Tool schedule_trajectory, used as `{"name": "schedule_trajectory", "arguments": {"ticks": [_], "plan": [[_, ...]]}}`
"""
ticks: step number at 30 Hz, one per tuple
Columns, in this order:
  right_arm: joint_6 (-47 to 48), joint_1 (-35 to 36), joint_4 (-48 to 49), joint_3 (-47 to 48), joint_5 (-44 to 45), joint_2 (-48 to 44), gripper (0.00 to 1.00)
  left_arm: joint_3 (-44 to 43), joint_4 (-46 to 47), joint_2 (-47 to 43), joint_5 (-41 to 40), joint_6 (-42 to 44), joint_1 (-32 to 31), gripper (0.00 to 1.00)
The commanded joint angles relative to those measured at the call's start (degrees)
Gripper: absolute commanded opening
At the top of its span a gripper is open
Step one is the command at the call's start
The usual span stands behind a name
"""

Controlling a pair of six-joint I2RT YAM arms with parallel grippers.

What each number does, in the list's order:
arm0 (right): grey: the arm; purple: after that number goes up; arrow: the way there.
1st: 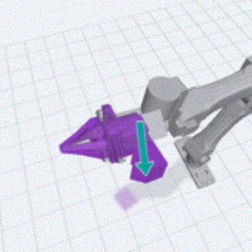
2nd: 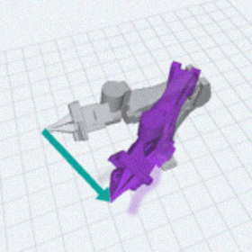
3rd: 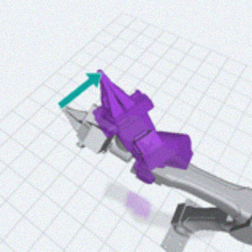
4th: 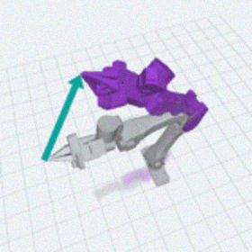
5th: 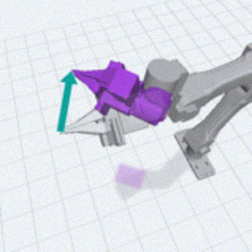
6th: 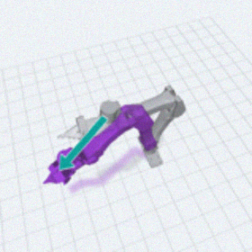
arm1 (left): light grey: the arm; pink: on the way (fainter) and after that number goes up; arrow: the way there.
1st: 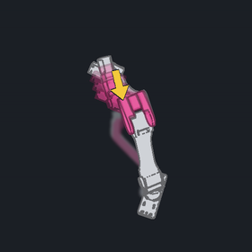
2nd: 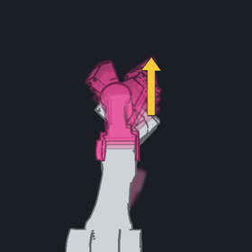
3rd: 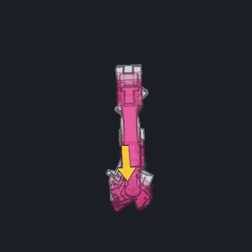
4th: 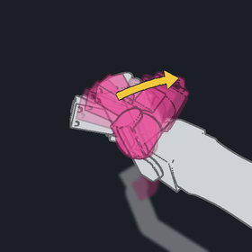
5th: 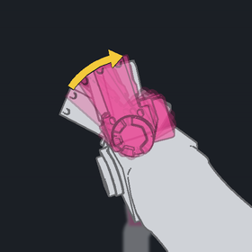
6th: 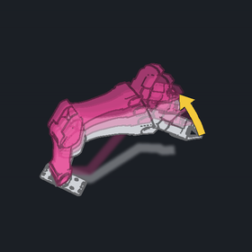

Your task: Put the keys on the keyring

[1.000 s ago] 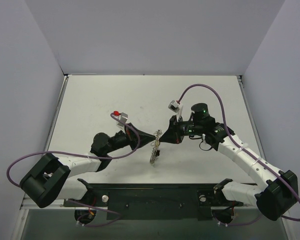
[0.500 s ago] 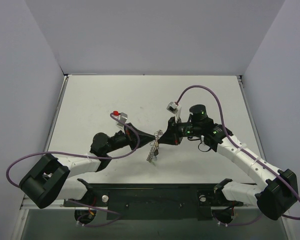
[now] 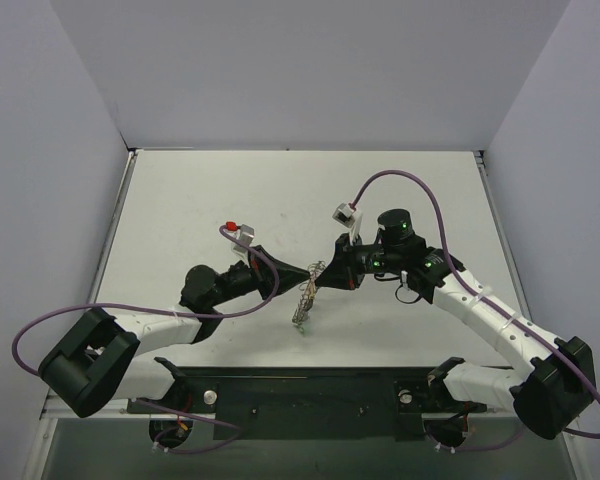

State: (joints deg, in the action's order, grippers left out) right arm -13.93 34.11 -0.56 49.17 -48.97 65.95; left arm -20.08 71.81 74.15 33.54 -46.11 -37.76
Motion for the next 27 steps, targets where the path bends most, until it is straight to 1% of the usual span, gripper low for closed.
{"name": "schedule_trajectory", "arguments": {"ticks": [1, 9, 23, 27], "plan": [[-1.97, -0.53, 1.68, -0.21, -1.39, 0.31, 0.0, -1.46, 22.14, -1.99, -1.28, 0.14, 0.76, 0.0], [-5.93, -1.41, 3.9, -0.83, -1.83, 0.4, 0.0, -2.25, 22.14, -2.17, 1.35, 0.23, 0.67, 0.0], [-8.56, -4.05, 6.01, 2.16, -4.73, 0.05, 0.0, -3.57, 22.14, -1.11, 6.53, 1.11, 0.49, 0.0], [-9.44, -3.79, 6.71, 1.02, -4.47, 0.23, 0.0, -4.09, 22.14, -0.85, 7.77, 0.93, 0.32, 0.0]]}}
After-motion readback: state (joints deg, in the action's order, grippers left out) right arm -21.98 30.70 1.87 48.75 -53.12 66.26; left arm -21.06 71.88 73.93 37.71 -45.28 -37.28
